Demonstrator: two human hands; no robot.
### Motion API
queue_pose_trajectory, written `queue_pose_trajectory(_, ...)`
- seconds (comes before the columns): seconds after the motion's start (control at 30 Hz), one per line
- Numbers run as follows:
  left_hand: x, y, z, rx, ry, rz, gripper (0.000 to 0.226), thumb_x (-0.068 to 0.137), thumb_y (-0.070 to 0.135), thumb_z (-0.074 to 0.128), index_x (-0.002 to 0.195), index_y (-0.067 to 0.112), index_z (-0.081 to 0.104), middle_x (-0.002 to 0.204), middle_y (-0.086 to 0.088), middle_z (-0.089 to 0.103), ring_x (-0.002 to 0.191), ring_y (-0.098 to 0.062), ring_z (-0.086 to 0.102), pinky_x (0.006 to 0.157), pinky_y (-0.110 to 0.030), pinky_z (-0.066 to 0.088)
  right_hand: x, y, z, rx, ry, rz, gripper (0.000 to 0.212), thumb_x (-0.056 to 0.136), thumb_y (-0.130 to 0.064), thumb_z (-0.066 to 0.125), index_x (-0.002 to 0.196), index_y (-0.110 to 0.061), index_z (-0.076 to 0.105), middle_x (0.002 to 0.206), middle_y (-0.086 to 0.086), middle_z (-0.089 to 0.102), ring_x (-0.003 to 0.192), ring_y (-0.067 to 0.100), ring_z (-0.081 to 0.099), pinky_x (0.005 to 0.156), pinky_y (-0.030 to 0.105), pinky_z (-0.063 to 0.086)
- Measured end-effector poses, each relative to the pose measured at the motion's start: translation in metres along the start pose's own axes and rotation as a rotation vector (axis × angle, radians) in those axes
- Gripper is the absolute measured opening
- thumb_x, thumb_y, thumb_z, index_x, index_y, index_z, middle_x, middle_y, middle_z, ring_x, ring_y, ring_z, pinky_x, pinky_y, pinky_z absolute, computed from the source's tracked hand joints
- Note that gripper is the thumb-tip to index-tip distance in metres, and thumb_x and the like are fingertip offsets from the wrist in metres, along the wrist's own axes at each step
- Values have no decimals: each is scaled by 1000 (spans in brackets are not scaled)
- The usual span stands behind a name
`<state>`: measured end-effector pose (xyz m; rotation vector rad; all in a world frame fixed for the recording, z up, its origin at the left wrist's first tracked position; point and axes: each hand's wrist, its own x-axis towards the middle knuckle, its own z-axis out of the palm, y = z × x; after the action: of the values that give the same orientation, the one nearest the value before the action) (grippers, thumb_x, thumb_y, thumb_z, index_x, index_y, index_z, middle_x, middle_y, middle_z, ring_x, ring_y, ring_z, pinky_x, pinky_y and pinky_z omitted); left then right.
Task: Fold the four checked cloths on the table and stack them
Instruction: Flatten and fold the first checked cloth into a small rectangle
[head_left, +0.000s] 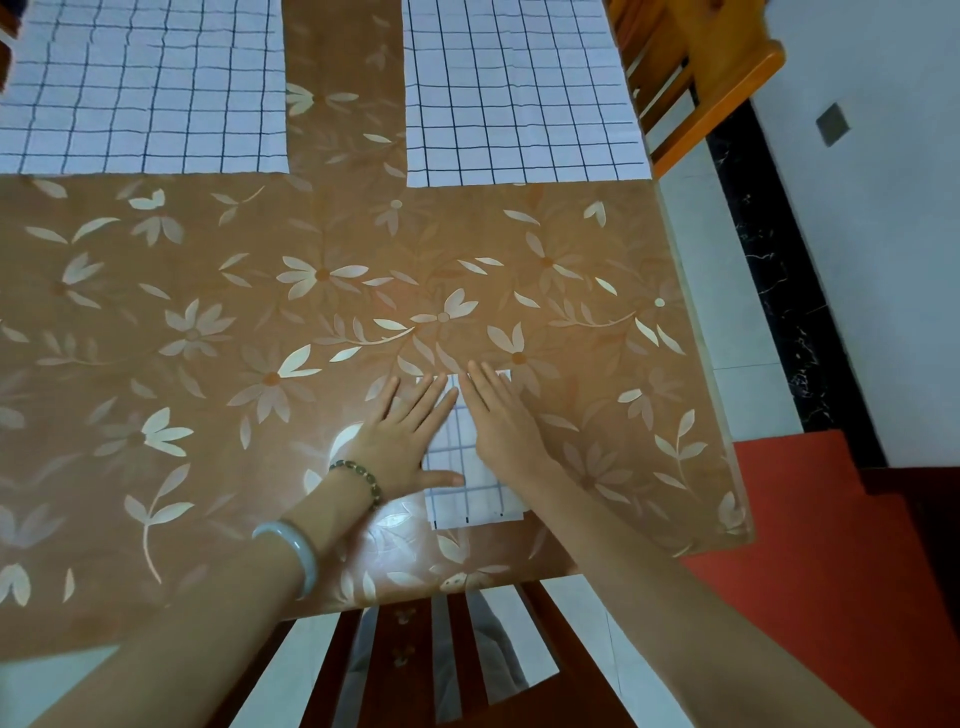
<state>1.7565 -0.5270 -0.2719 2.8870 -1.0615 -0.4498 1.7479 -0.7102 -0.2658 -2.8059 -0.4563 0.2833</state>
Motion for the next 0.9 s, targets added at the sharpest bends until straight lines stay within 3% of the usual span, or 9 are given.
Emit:
queue_pose_trajectory(0.13,-1,2,3,29,50,-6,105,79,84,19,148,6,29,154,-15,25,143,-29,23,111,-56,24,-5,15,4,38,-53,-31,58,96,-29,21,148,-3,27,156,16,22,146,27,15,119,44,11)
queue_pose_trajectory(0.23,-1,3,5,62,68,8,101,83,79,20,146,0,29,153,-18,27,143,-31,25,113,-54,22,-8,20,9,-128,-39,-69,66,99,-51,21,149,-8,26,156,15,21,146,26,17,119,45,13)
queue_pose_trajectory(0.53,-65,24,29,49,-13,180,98,86,77,24,148,2,21,156,-16,21,145,-30,16,115,-49,16,-9,22,15,-230,-2,-35,63,98,-56,25,150,-21,28,155,17,25,143,36,22,114,59,15)
queue_pose_trajectory(0.77,-107,25,23,7,-9,340,83,91,72,24,148,12,30,155,-7,25,144,-23,21,113,-49,15,-9,25,14,-238,11,-37,60,97,-57,23,150,-28,23,156,13,26,144,36,21,112,63,14)
queue_pose_trajectory(0.83,-95,19,13,-46,27,317,70,96,61,27,147,14,32,154,-6,28,144,-19,21,115,-46,14,-9,26,15,-244,17,-39,61,98,-57,23,151,-27,23,156,13,25,144,36,21,112,63,15)
queue_pose_trajectory(0.9,-72,16,3,-85,81,180,62,99,52,28,146,12,35,152,-7,32,144,-19,22,116,-43,14,-10,26,16,-243,17,-39,61,98,-57,24,151,-27,23,156,14,24,144,37,21,112,63,15)
